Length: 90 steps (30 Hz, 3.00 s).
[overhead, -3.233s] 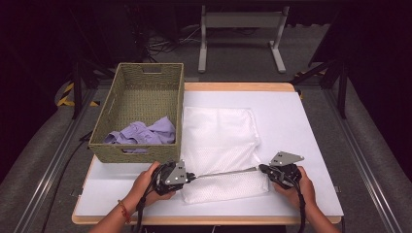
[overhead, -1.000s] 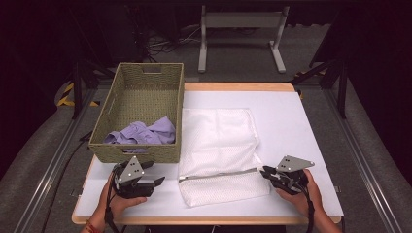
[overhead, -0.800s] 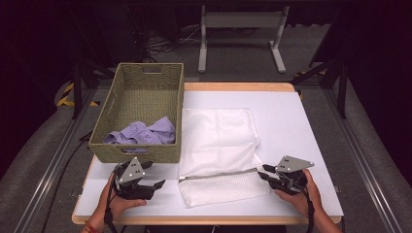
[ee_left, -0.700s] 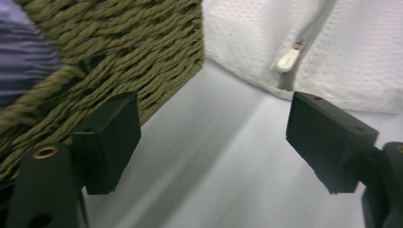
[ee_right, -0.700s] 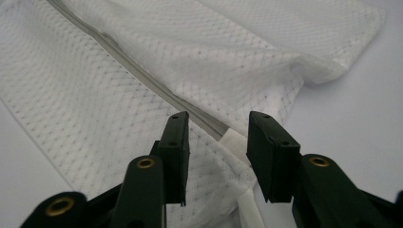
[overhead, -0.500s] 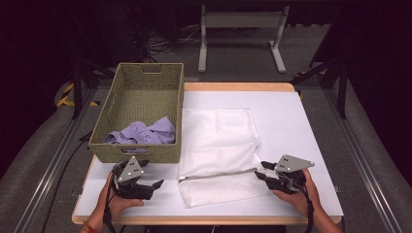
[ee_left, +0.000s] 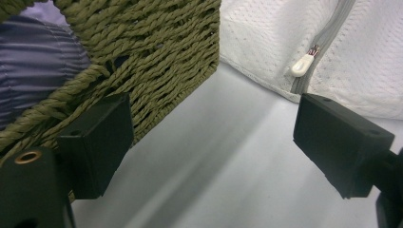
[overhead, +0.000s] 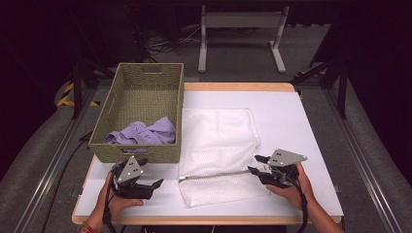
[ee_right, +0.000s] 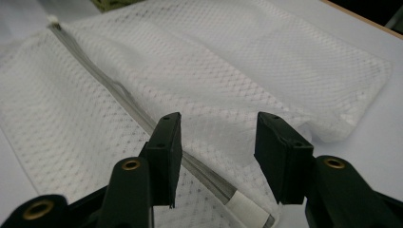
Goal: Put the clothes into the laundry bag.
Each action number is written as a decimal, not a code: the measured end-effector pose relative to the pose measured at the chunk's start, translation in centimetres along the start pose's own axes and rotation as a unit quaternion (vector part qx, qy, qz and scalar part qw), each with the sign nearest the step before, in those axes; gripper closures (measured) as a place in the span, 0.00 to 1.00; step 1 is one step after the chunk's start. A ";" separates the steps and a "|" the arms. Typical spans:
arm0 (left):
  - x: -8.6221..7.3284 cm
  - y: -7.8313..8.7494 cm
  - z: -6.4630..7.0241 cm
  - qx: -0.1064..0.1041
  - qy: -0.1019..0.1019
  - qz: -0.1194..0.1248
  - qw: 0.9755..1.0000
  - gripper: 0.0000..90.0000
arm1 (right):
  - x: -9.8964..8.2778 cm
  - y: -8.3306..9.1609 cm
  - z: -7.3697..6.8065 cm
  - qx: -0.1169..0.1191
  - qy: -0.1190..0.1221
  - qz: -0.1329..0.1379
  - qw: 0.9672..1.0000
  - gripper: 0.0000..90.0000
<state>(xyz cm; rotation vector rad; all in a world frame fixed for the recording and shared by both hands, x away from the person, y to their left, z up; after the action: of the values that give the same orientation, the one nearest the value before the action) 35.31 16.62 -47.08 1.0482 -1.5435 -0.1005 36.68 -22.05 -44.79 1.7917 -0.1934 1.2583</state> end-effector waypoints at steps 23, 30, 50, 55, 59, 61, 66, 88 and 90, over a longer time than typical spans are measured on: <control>0.2 -0.8 0.8 -0.020 -0.014 -0.009 1.000 0.15 | 0.9 -7.5 -4.8 0.083 0.073 -0.117 0.987 0.65; 0.2 -1.1 0.8 -0.021 -0.013 -0.009 1.000 0.14 | 0.8 -7.9 -4.9 0.103 0.062 -0.127 0.985 0.63; 1.2 0.7 -0.2 -0.012 -0.010 0.034 0.999 0.15 | 3.5 -6.9 -5.4 0.071 0.059 -0.078 0.993 0.98; 2.2 2.2 -0.9 0.004 -0.011 0.054 0.998 0.15 | 5.2 -6.4 -5.9 0.073 0.061 -0.053 0.994 0.98; 2.9 3.3 -1.6 0.016 -0.012 0.070 0.997 0.15 | 5.7 -6.1 -6.1 0.072 0.064 -0.046 0.994 0.98; 3.5 3.9 -2.5 0.026 -0.013 0.076 0.997 0.14 | 6.0 -6.1 -6.2 0.073 0.065 -0.040 0.994 0.98; 4.5 4.2 -4.6 0.039 -0.020 0.065 0.997 0.13 | 6.1 -6.3 -6.3 0.078 0.062 -0.039 0.994 0.98; 6.4 0.9 -13.2 0.016 -0.022 -0.017 0.999 0.09 | 5.3 -5.8 -6.1 0.083 0.065 -0.048 0.993 0.98; 6.4 0.9 -13.4 0.015 -0.022 -0.020 0.999 0.09 | 5.3 -5.9 -6.1 0.084 0.064 -0.048 0.993 0.98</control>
<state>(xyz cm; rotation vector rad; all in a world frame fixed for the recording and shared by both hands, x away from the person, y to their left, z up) 46.67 19.36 -37.87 1.1066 -1.5689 -0.1287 38.46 -12.33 -43.49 1.8308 0.0717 1.3469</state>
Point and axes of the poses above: each handheld gripper's, and its own axes: y roughly backward along the jaws, x roughly out of its top, z roughly to its right, the point moved 6 cm from there along -y, roughly forward along the jaws, and after that the axes turned 15 degrees about -y, right-handed, at the moved point
